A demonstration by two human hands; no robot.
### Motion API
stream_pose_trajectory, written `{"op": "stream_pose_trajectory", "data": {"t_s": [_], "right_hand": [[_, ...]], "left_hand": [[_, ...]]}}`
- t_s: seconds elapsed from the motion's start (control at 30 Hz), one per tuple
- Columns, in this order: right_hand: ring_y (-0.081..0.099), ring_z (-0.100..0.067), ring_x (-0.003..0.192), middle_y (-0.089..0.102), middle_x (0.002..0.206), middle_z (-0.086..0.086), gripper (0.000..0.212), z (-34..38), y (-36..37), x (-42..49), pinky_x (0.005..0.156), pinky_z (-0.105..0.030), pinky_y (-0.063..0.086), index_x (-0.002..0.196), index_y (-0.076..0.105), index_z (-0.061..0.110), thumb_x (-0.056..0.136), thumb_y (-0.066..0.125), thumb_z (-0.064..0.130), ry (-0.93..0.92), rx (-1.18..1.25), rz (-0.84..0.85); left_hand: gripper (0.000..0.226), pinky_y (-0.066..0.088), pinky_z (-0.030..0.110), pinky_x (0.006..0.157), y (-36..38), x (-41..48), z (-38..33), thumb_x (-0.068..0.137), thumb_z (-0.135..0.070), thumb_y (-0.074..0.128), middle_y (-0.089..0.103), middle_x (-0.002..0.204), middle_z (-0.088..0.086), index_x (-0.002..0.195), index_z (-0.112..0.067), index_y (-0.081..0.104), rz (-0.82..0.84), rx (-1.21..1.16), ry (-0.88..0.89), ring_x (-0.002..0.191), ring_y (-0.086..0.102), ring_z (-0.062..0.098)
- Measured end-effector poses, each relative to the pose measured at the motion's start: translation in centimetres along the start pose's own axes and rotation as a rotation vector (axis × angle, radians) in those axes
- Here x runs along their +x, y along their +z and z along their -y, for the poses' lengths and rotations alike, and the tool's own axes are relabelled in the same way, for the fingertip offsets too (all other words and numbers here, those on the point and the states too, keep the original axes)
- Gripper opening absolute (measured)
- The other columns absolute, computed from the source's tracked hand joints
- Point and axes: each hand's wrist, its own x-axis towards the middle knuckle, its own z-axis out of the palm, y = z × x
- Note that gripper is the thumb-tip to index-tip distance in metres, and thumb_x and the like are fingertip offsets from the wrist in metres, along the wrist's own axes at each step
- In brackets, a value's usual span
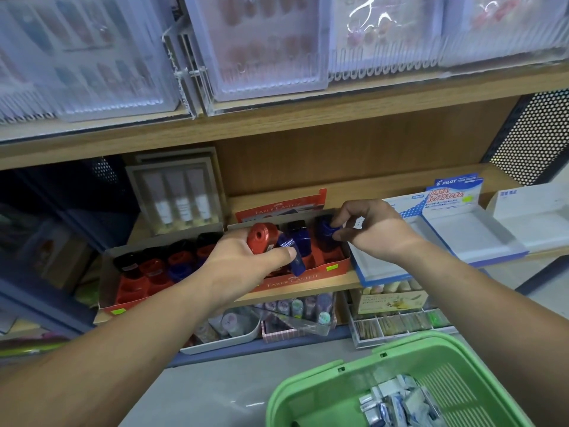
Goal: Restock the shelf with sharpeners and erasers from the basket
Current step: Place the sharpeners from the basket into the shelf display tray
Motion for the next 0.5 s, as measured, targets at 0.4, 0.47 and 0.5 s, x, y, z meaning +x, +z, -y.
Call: {"op": "stream_pose_trajectory", "data": {"t_s": [0.4, 0.47, 0.5], "right_hand": [[0.056, -0.009, 0.077, 0.062, 0.092, 0.010, 0.032, 1.2, -0.6, 0.2, 0.066, -0.023, 0.045, 0.076, 0.063, 0.039, 0.086, 0.076, 0.011, -0.109, -0.269, 0.072], [0.058, -0.008, 0.077, 0.063, 0.089, 0.014, 0.033, 1.3, -0.7, 0.2, 0.064, -0.023, 0.046, 0.075, 0.063, 0.038, 0.086, 0.075, 0.009, -0.107, -0.265, 0.095], [0.059, -0.011, 0.079, 0.063, 0.090, 0.014, 0.032, 1.3, -0.7, 0.3, 0.066, -0.026, 0.049, 0.075, 0.063, 0.038, 0.086, 0.075, 0.010, -0.106, -0.282, 0.099]], "left_hand": [[0.022, 0.059, 0.026, 0.074, 0.1, -0.2, 0.0, 0.083, -0.043, 0.081, 0.076, 0.086, -0.012, 0.096, -0.027, 0.076, -0.009, 0.023, 0.003, 0.083, 0.071, 0.008], [0.022, 0.060, 0.029, 0.077, 0.1, -0.2, 0.0, 0.083, -0.044, 0.081, 0.076, 0.085, -0.012, 0.095, -0.027, 0.076, -0.012, 0.024, -0.007, 0.084, 0.071, 0.009], [0.021, 0.060, 0.030, 0.078, 0.1, -0.2, 0.0, 0.083, -0.044, 0.081, 0.076, 0.084, -0.012, 0.094, -0.027, 0.076, -0.013, 0.024, -0.010, 0.085, 0.071, 0.009]]}}
